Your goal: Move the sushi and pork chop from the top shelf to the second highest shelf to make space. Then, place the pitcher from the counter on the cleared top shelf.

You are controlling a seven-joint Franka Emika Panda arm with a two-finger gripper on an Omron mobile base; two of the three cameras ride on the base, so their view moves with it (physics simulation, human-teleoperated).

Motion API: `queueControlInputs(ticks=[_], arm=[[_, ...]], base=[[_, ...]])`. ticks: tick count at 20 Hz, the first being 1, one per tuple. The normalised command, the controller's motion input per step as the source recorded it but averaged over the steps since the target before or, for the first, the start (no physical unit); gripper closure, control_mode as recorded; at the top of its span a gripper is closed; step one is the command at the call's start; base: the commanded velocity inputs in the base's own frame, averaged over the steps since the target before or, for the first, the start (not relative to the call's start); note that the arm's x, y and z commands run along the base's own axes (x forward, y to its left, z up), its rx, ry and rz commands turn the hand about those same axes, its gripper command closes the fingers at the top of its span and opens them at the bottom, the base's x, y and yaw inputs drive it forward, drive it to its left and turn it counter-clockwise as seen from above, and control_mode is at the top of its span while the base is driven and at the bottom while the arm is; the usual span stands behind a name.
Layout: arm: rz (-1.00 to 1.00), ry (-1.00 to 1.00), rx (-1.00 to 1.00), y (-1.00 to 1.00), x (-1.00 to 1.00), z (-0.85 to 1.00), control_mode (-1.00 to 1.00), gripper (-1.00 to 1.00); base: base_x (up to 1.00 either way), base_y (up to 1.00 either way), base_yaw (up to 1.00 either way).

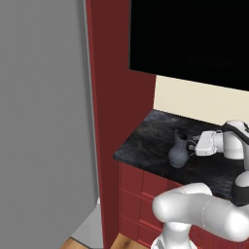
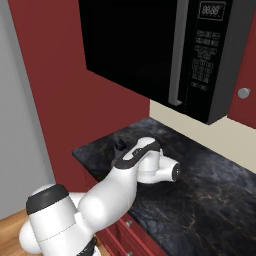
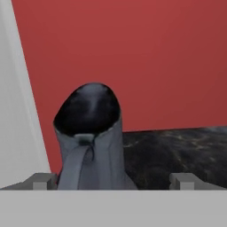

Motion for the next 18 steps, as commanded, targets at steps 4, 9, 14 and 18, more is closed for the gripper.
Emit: queueControlInputs(ticks=[4, 9, 14, 18], arm=[[0.00, 0.05, 0.00, 0.05, 0.02, -0.07, -1.00, -1.00], [0.00, 0.05, 0.00, 0.09, 0.01, -0.10, -1.00, 1.00], [0.01, 0.03, 0.00, 0.01, 0.00, -0.04, -1.00, 1.00], [0.00, 0.00, 0.00, 0.00, 0.00, 0.00, -1.00, 1.00]], base=[[0.00, 0.00, 0.00], [0.00, 0.00, 0.00], [0.00, 0.00, 0.00], [0.00, 0.00, 0.00]])
